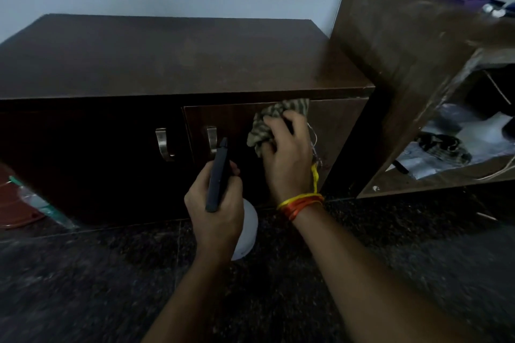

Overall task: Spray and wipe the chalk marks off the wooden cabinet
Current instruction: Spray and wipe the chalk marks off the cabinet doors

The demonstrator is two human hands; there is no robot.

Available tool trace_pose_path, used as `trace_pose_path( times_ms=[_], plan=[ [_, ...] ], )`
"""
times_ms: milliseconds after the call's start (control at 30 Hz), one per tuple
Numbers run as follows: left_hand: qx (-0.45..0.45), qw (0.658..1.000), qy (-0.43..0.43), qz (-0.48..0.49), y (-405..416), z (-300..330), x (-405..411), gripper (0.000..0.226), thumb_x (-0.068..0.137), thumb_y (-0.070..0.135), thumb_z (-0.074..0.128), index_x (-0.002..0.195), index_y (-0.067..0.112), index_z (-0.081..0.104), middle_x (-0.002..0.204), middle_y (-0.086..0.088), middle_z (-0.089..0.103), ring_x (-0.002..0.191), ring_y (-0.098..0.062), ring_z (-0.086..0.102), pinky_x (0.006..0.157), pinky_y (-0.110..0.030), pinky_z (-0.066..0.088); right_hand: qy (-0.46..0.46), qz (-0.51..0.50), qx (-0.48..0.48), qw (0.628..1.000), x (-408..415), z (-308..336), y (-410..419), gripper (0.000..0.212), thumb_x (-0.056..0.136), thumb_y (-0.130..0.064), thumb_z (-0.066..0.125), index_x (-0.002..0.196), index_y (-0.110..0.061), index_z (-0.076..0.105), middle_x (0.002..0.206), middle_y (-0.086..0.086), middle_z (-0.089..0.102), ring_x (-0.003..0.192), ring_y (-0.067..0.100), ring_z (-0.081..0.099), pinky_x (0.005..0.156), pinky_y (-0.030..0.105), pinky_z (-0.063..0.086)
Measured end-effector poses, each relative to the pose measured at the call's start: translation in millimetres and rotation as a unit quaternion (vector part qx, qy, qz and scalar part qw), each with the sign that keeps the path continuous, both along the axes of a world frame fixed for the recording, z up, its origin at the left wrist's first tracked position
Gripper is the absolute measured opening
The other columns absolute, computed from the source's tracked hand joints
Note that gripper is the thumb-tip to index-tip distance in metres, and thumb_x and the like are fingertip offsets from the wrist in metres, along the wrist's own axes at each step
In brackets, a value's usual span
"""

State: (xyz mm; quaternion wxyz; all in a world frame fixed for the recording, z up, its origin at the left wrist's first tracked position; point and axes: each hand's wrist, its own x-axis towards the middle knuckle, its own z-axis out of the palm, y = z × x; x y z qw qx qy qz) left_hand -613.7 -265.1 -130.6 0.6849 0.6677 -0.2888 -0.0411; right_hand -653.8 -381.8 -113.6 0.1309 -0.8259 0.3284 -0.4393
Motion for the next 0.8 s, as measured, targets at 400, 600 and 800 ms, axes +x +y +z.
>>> trace_pose_path(
  times_ms=[400, 600, 800],
  plan=[
    [-0.005, 1.000, 0.008, -0.020, -7.3, -3.1, -3.4, 0.010, 0.083, 0.017, 0.050, 0.082, 0.020, 0.059, 0.064, -0.023, 0.051, 0.055, -0.037, 0.046, 0.051, -0.046, 0.039, 0.065, 0.011, 0.013, 0.998, -10.1, -24.1, -4.2, 0.040, 0.072, 0.002, 0.057, 0.110, -0.008, 0.062, 0.125, 0.019, 0.050, 0.114, 0.039, 0.050, 0.090, 0.043, 0.049],
    [-0.001, 1.000, 0.011, -0.006, -7.2, -5.1, 4.1, 0.010, 0.082, 0.016, 0.049, 0.079, 0.019, 0.058, 0.064, -0.023, 0.051, 0.056, -0.035, 0.047, 0.053, -0.042, 0.039, -0.025, -0.005, -0.021, 0.999, -6.3, 5.8, -10.3, 0.040, 0.072, 0.005, 0.060, 0.110, -0.007, 0.062, 0.117, 0.016, 0.053, 0.109, 0.034, 0.053, 0.089, 0.040, 0.047],
    [0.001, 1.000, 0.016, -0.008, -9.5, -13.1, 7.5, 0.010, 0.084, 0.015, 0.050, 0.079, 0.016, 0.058, 0.066, -0.025, 0.049, 0.057, -0.040, 0.046, 0.051, -0.048, 0.039, -0.003, -0.024, -0.030, 0.999, -8.8, -18.8, -10.8, 0.034, 0.072, 0.006, 0.062, 0.104, -0.006, 0.063, 0.120, 0.019, 0.053, 0.110, 0.037, 0.053, 0.086, 0.038, 0.047]
  ],
)
